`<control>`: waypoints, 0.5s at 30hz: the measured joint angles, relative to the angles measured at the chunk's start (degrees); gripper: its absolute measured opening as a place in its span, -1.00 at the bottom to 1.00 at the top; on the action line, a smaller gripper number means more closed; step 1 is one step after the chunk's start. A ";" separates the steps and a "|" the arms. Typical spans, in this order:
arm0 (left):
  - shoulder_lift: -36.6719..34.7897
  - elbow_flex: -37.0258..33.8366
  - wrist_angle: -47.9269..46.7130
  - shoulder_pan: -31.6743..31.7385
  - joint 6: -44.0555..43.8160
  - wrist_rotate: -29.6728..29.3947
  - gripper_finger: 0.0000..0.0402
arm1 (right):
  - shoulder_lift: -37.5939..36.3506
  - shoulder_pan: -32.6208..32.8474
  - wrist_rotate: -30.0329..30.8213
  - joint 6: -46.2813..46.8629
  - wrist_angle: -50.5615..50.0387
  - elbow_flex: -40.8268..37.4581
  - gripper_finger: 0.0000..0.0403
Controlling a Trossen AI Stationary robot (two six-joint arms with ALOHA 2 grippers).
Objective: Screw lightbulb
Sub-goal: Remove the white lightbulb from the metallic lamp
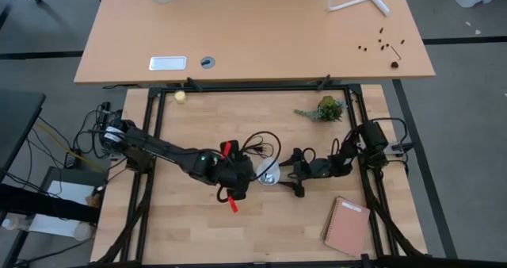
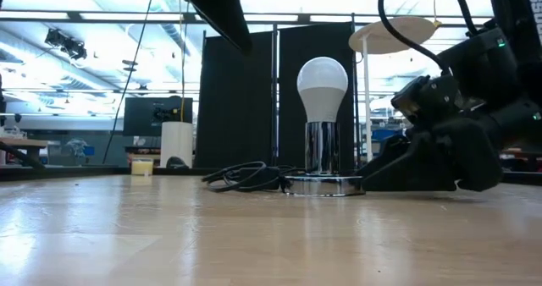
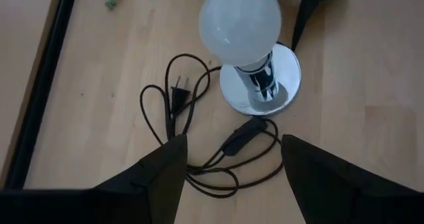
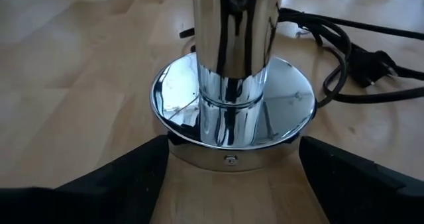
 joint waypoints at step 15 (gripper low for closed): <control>0.37 -0.02 -0.23 -0.06 -1.00 0.94 0.23 | -0.45 0.38 0.03 -1.08 7.05 1.09 0.73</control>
